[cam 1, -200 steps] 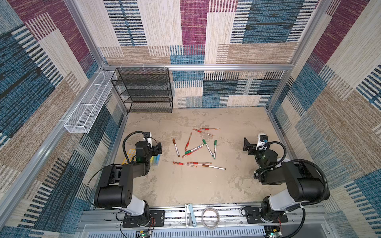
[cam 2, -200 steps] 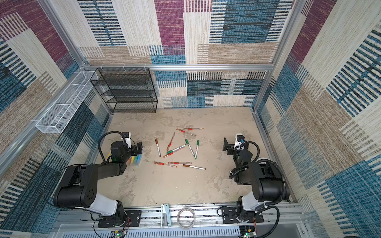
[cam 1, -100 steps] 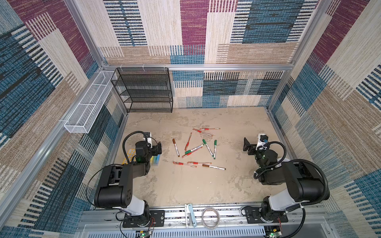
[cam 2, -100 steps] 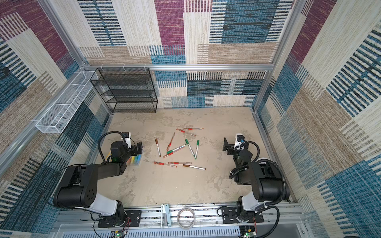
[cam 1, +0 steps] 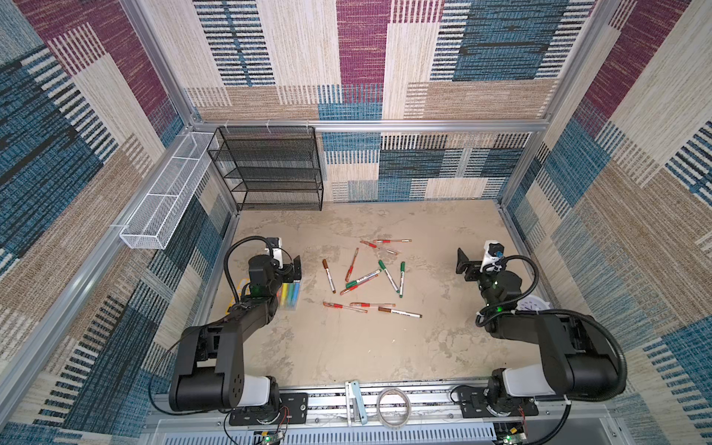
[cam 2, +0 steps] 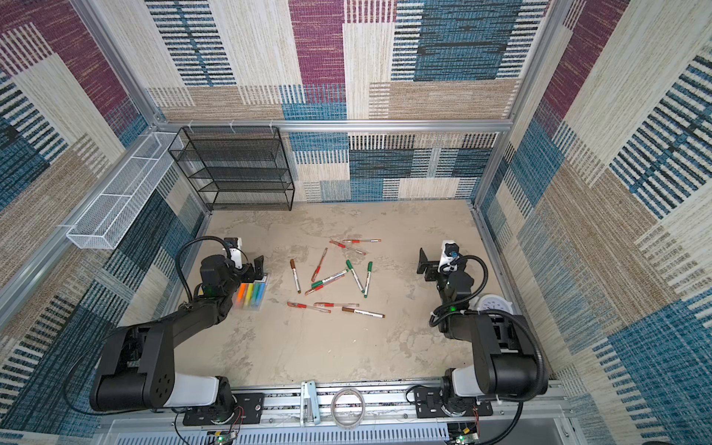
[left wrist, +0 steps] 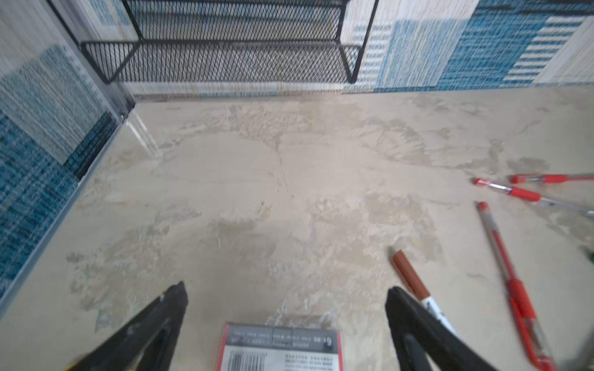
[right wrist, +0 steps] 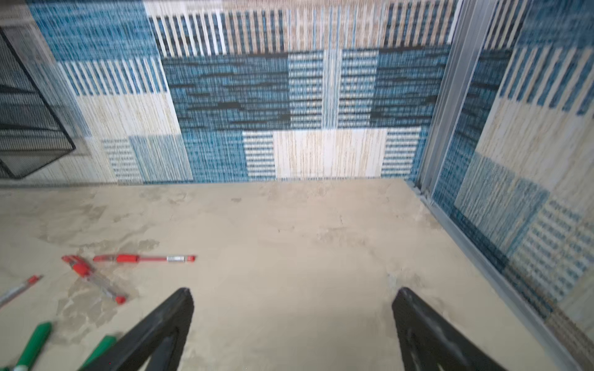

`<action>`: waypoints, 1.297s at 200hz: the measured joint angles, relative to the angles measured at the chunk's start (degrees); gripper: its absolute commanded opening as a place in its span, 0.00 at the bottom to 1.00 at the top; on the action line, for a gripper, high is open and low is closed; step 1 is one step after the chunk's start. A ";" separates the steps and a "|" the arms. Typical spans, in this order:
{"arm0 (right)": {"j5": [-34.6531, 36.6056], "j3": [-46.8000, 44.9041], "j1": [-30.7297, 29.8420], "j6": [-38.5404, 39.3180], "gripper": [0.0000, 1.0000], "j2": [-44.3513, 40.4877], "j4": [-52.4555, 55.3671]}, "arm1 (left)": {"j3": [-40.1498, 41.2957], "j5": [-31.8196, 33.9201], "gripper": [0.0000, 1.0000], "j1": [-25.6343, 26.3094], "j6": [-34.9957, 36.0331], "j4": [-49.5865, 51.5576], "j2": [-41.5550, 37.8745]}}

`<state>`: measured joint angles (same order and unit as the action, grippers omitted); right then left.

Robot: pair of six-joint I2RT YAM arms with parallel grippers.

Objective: Remove pen caps from pens
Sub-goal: Pick up the pen from the center of the table.

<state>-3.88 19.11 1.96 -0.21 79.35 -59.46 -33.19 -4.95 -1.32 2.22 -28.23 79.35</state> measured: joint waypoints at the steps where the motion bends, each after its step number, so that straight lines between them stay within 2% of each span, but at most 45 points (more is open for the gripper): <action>1: 0.00 0.20 0.00 -0.04 1.00 -0.17 0.31 | -0.46 -0.11 1.00 0.00 0.11 0.83 -0.22; 24: -0.42 4.68 0.00 -1.88 1.00 -5.68 9.51 | -9.35 -2.10 1.00 0.00 2.08 13.88 -3.65; 56: -6.16 13.18 0.00 -4.59 1.00 -10.84 25.51 | -20.41 -4.48 1.00 0.00 2.60 31.54 -10.27; 80: -10.86 17.97 -0.39 -5.66 1.00 -12.20 37.16 | -23.63 -6.03 1.00 -0.35 1.77 40.09 -14.47; 92: -12.28 19.96 -1.36 -6.05 0.98 -12.17 43.21 | -23.21 -9.60 1.00 -2.05 0.72 43.12 -15.61; 109: -13.03 22.97 -3.87 -7.10 0.94 -11.10 50.99 | -20.35 -12.26 1.00 -4.07 -0.15 45.81 -17.05; 129: -13.00 25.55 -7.82 -8.90 0.90 -8.98 58.05 | -18.29 -16.59 1.00 -4.02 -0.24 47.87 -17.25; 146: -12.92 27.28 -10.73 -11.63 0.85 -6.75 63.01 | -17.68 -17.62 1.00 -4.31 -0.20 48.59 -17.20; 180: -8.76 31.85 -15.98 -17.27 0.73 0.31 70.07 | -16.94 -18.14 1.00 -4.46 -0.04 48.52 -16.68; 206: -6.67 37.18 -19.98 -20.41 0.59 7.76 74.58 | -16.65 -18.12 1.00 -4.55 -0.04 48.15 -16.65; 231: -4.83 41.48 -23.17 -22.93 0.53 13.97 77.70 | -16.28 -18.08 1.00 -4.55 -0.07 48.11 -16.79; 259: -3.04 44.04 -25.99 -25.51 0.41 18.62 80.63 | -16.17 -17.97 1.00 -4.48 -0.13 47.93 -16.90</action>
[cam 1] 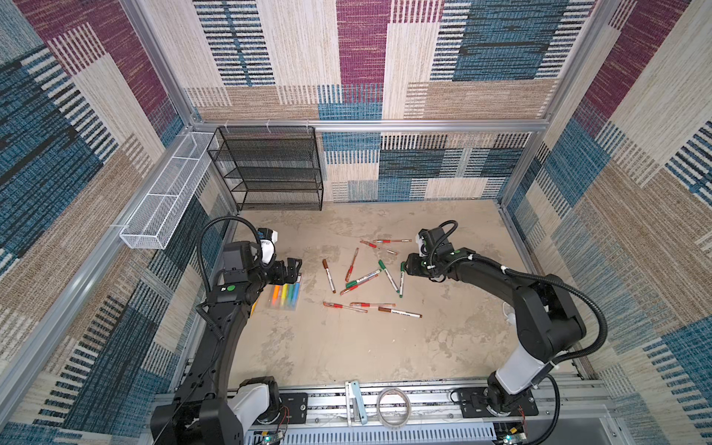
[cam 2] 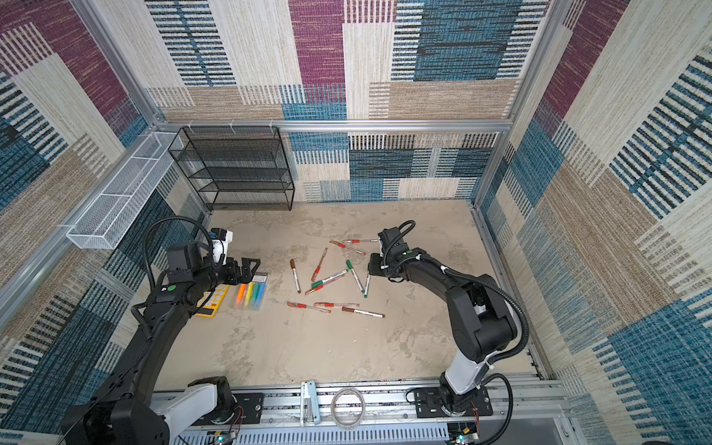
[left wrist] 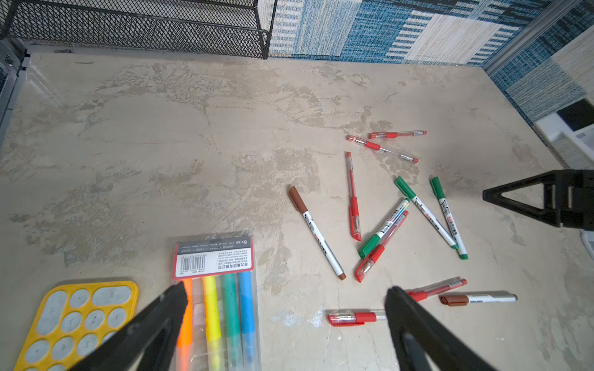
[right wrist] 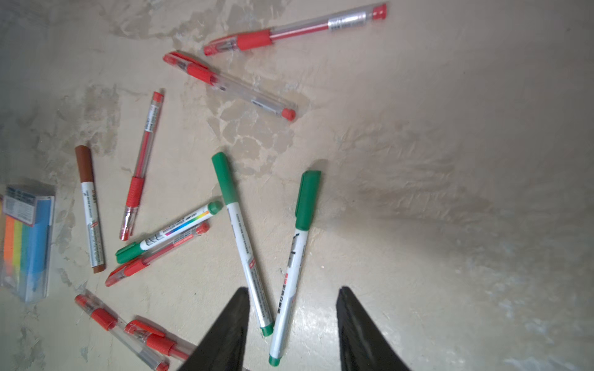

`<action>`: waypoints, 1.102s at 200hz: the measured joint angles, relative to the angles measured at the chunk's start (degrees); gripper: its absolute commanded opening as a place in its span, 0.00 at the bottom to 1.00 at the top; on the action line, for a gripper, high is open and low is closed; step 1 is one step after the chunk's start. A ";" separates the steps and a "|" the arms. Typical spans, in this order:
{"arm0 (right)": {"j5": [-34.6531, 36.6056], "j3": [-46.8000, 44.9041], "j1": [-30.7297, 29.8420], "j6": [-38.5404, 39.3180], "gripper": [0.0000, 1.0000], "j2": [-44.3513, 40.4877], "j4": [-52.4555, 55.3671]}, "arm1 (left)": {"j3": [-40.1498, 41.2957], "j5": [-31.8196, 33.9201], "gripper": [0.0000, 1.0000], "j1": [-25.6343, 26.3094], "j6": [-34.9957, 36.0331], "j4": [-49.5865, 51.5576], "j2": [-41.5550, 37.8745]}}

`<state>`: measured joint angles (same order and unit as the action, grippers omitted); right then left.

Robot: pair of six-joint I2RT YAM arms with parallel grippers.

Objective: Remove pen caps from pens
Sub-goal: Pick up the pen from the center of the table.

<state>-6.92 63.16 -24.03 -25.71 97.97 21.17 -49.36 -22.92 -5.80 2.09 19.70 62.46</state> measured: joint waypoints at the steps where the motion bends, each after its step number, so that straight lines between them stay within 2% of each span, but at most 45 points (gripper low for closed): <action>1: 0.02 0.04 -0.07 -0.02 0.41 0.11 0.04 | 0.04 0.00 1.00 0.00 0.00 -0.04 0.00; 42: 1.55 3.02 -2.43 -2.14 0.32 5.49 3.17 | 0.26 -0.20 1.00 0.11 -0.61 -0.63 0.13; 84: 4.44 4.61 -2.75 -2.69 0.32 7.87 5.88 | 0.42 -0.31 1.00 0.26 -0.85 -0.98 0.11; 169: 5.77 6.14 -3.87 -2.43 0.32 10.80 6.58 | 0.39 -0.42 0.99 0.96 -0.96 -0.98 0.13; 199: 6.58 6.54 -4.04 -1.84 0.22 11.28 6.71 | 0.17 -0.90 0.99 1.09 -1.05 -1.01 0.13; 220: 7.50 6.49 -4.11 -1.20 0.20 11.28 7.08 | 0.11 -1.03 0.99 1.22 -1.07 -0.94 0.13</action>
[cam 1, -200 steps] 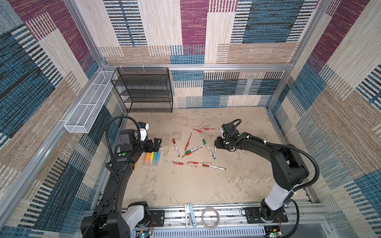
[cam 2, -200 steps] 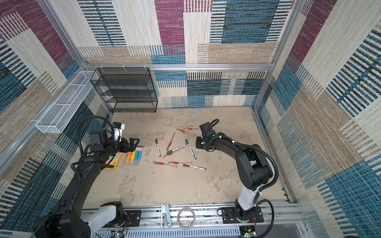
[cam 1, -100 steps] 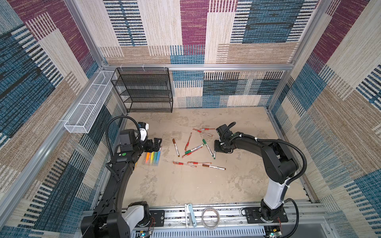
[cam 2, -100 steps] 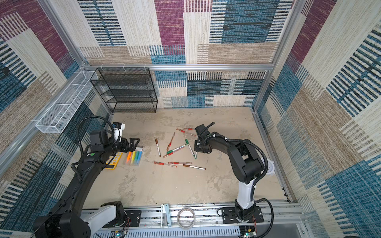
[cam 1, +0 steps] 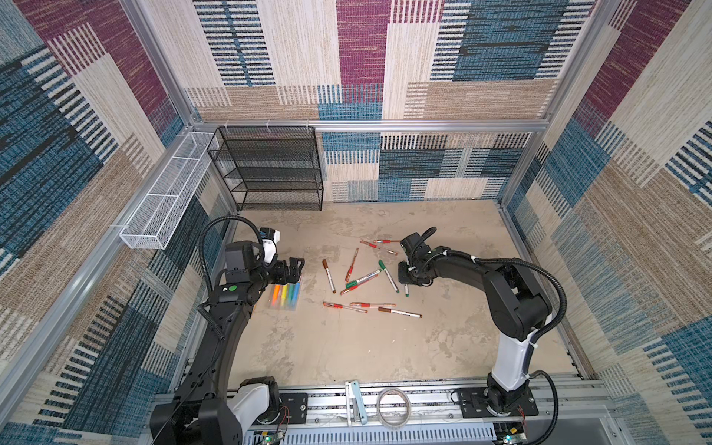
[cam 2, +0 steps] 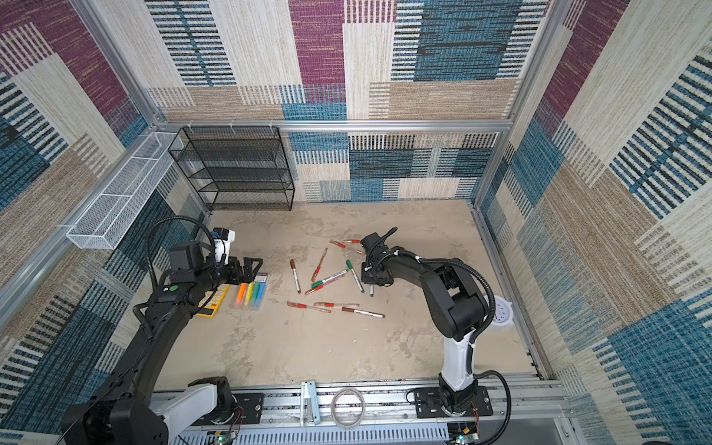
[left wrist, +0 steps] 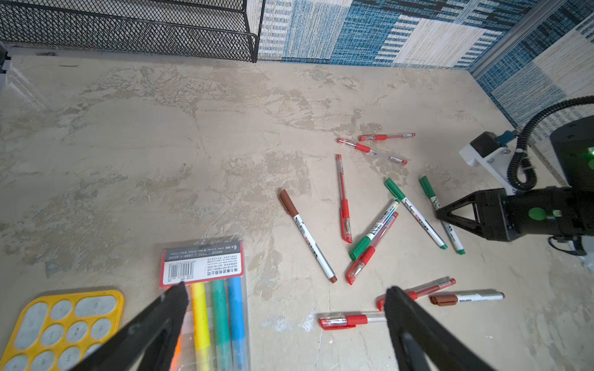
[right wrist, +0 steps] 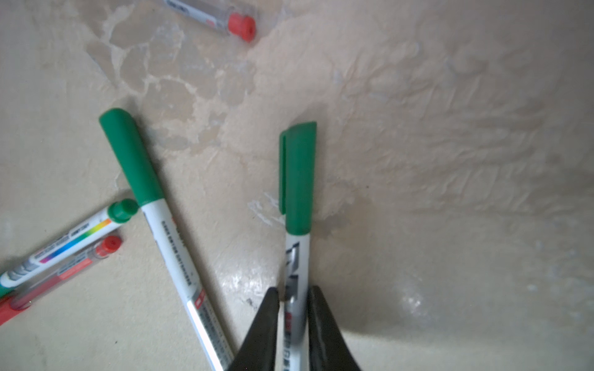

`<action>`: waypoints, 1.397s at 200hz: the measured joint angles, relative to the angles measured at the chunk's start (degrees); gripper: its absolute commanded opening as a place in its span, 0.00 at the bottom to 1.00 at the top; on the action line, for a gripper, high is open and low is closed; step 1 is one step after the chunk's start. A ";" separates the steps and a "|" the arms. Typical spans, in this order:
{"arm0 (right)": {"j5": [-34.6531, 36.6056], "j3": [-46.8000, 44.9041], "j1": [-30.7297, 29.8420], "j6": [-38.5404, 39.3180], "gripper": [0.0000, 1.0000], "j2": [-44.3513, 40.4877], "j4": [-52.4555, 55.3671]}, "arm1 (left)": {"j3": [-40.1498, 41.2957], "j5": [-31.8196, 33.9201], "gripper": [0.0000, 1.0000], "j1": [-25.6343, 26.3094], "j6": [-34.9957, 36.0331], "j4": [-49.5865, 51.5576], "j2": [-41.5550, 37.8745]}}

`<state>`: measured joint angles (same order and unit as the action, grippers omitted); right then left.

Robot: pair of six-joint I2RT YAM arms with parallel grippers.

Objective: Remove pen caps from pens
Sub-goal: Pick up the pen from the center of the table, then open the pen cap on the pen.

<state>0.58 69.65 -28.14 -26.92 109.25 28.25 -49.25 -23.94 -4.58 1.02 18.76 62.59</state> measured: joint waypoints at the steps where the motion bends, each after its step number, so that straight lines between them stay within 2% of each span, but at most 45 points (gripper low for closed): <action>1: 0.00 0.00 0.00 0.02 0.19 0.00 0.00 | -0.02 0.00 0.99 0.00 0.00 0.00 0.00; 46: 1.44 -2.34 0.00 1.33 0.08 -2.05 1.03 | -0.35 -0.87 0.94 0.22 -0.15 -0.02 0.00; 103: 0.63 -1.29 0.02 1.49 0.05 -7.80 3.78 | -1.05 -10.05 0.95 1.09 -2.69 -0.07 0.22; 142: -6.67 -2.29 -1.53 0.98 0.04 -15.96 -6.38 | -2.12 -20.39 0.93 3.08 -8.63 -2.75 1.84; 168: -11.39 -4.22 -4.20 -0.22 0.03 -19.30 -15.76 | -7.13 -24.39 0.92 5.95 -11.58 -2.93 4.94; 216: -14.43 -3.08 -10.36 -0.66 0.03 -19.52 -27.41 | -21.68 -26.56 0.83 13.84 -13.90 -0.11 16.31; 246: -14.99 -2.73 -12.41 -0.87 0.02 -18.38 -30.69 | -23.04 -26.69 0.78 16.94 -17.38 -0.31 20.13; 279: -14.99 -3.45 -14.38 -1.09 0.02 -17.97 -32.44 | -24.04 -26.53 0.66 17.44 -20.81 -1.22 22.05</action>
